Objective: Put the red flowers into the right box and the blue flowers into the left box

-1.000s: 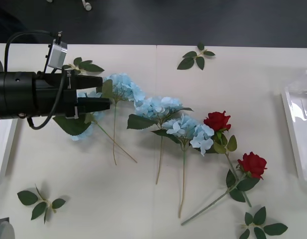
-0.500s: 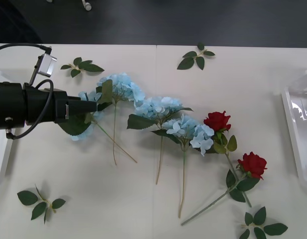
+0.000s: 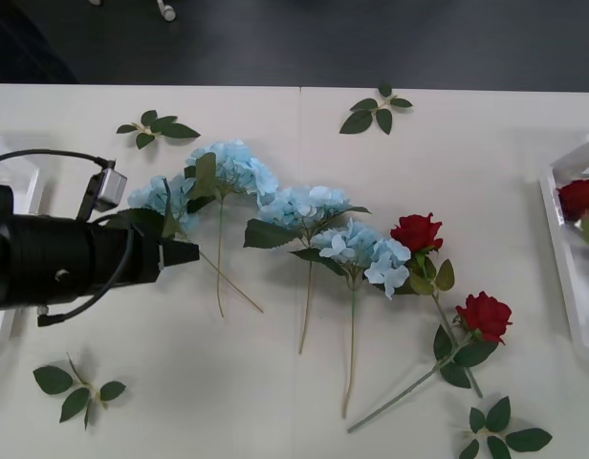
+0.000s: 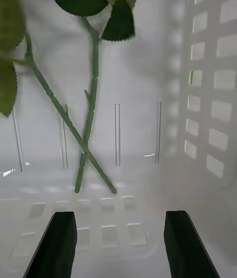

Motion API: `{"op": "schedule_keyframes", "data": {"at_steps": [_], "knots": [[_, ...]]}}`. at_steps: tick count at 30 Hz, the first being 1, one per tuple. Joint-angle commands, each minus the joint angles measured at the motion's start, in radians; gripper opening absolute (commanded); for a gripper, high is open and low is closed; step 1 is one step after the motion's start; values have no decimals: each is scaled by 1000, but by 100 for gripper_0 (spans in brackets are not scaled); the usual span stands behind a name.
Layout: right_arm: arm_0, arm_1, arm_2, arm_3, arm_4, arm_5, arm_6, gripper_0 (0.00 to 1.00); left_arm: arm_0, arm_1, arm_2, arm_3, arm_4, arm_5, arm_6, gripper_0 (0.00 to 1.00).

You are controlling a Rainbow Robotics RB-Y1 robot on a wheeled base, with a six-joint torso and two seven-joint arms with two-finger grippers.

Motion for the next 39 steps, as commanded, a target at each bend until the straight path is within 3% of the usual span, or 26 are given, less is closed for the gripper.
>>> {"op": "schedule_keyframes", "data": {"at_steps": [1,8,14,21,27,39], "knots": [[-6,-29,-22,-70,-56,33,-48,51,34,9,-67,-102,-125,15,211,100],[64,-39,-21,-300,-263,77,-288,51,17,4,-139,-131,-306,111,401,100],[178,-38,-9,-573,-259,82,-562,51,-31,1,-202,-128,-453,196,522,100],[265,-6,126,-834,-135,40,-865,51,-60,-48,-263,-77,-601,208,559,100],[256,-6,307,-914,63,-35,-991,51,-77,-131,-268,6,-691,174,553,100],[135,-6,620,-912,424,-118,-951,51,-140,-207,-298,224,-817,36,560,100]]}}
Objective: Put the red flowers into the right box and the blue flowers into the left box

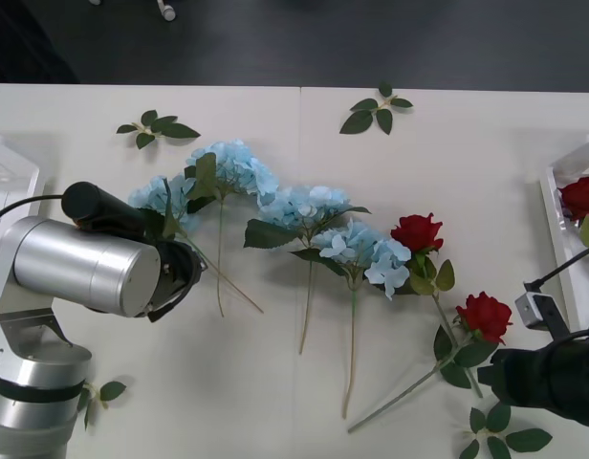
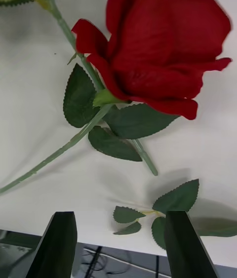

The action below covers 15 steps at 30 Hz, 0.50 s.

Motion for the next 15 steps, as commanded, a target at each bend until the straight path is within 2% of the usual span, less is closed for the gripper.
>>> {"op": "schedule_keyframes", "data": {"at_steps": [1,5,15], "knots": [[-35,-6,50,-17,120,-12,61,51,-57,-15,-6,74,-21,-73,37,100],[-69,-4,132,-17,266,-15,106,51,-84,-15,-7,145,-33,-117,37,100],[-141,-4,286,-5,402,-19,122,51,-130,-17,-34,247,-55,-174,43,100]]}}
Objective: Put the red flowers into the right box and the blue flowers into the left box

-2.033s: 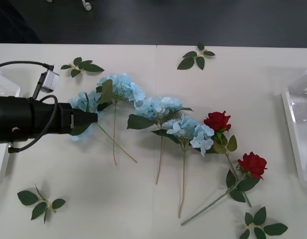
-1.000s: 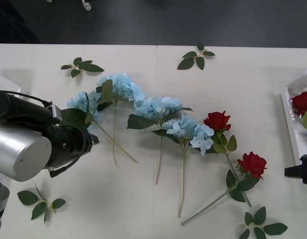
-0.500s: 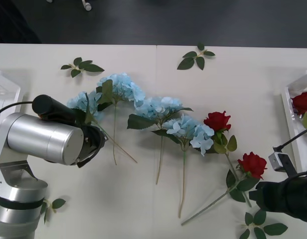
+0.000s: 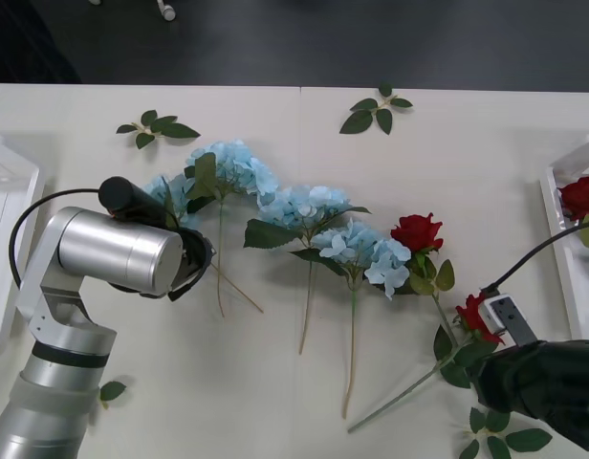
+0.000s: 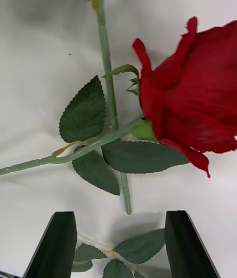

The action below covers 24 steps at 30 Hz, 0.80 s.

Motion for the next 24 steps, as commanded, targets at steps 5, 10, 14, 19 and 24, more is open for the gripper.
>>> {"op": "schedule_keyframes", "data": {"at_steps": [5,10,14,19,24], "knots": [[-59,31,128,58,124,-44,41,51,-51,-1,-40,47,-29,-14,33,100],[-85,69,175,110,179,-54,41,51,-51,-1,-58,53,-35,-18,36,100],[-95,92,181,138,196,-57,50,51,-62,-1,-78,79,-40,-20,41,100],[-105,102,186,173,205,-90,62,51,-65,-1,-92,89,-42,-20,42,100],[-135,108,215,233,217,-140,70,51,-68,-1,-107,107,-49,-21,45,100]]}}
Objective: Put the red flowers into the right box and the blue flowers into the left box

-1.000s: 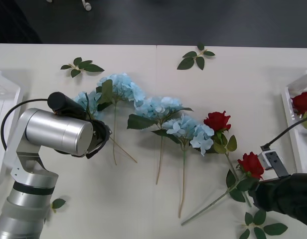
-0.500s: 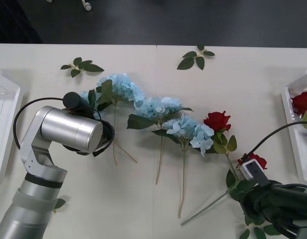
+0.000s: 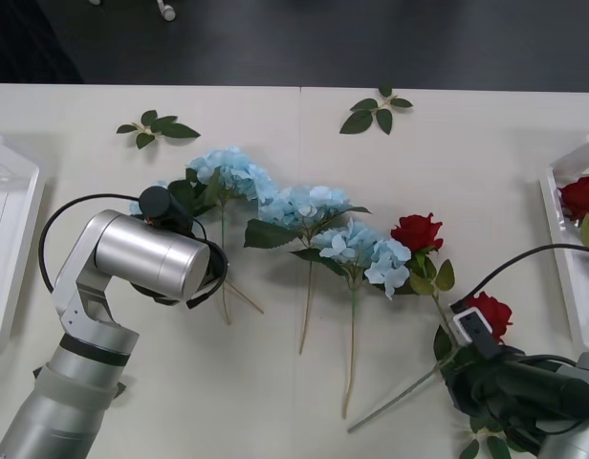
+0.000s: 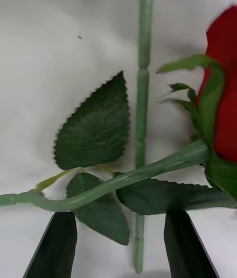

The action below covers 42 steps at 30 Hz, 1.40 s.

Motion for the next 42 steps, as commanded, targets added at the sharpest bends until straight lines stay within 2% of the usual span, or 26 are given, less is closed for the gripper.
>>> {"op": "schedule_keyframes", "data": {"at_steps": [1,9,10,11,12,13,14,15,16,17,18,24,30,34,40,41,42], "knots": [[-46,7,30,40,18,-31,67,51,-34,-1,-23,5,-16,-7,33,100],[-84,28,49,105,21,-53,76,51,-37,-4,-23,25,-21,-20,37,80],[-90,30,52,109,22,-53,78,38,-39,-5,-23,26,-21,-20,37,76],[-92,31,52,111,22,-53,80,30,-39,-5,-23,26,-21,-20,37,74],[-97,31,55,111,21,-53,81,11,-39,-5,-23,26,-21,-20,37,67],[-98,31,55,111,21,-53,83,0,-39,-5,-23,28,-21,-20,37,51],[-98,31,55,111,21,-53,83,0,-39,-5,-23,28,-21,-20,37,43],[-100,31,55,111,21,-53,84,0,-39,-5,-23,28,-21,-20,37,23],[-101,31,53,111,19,-53,86,0,-39,-5,-23,28,-21,-20,37,10],[-101,31,55,111,16,-53,86,0,-39,-5,-23,26,-22,-20,36,2],[-103,31,55,111,13,-53,86,0,-39,-5,-23,28,-21,-20,36,0],[-107,31,50,111,11,-53,86,0,-39,-5,-23,23,-21,-18,36,0],[-101,25,24,94,27,-51,73,0,-36,7,-23,-44,-1,37,33,0],[-71,-4,-45,16,27,-21,69,0,-28,39,-23,-112,39,86,34,0],[-5,-28,-197,-141,-5,101,80,0,-22,85,-20,-169,90,112,45,0],[8,-28,-234,-167,-27,119,80,0,-19,85,-14,-179,90,111,50,14],[21,-30,-267,-194,-47,131,83,0,-19,85,-3,-190,90,111,54,83]]}}
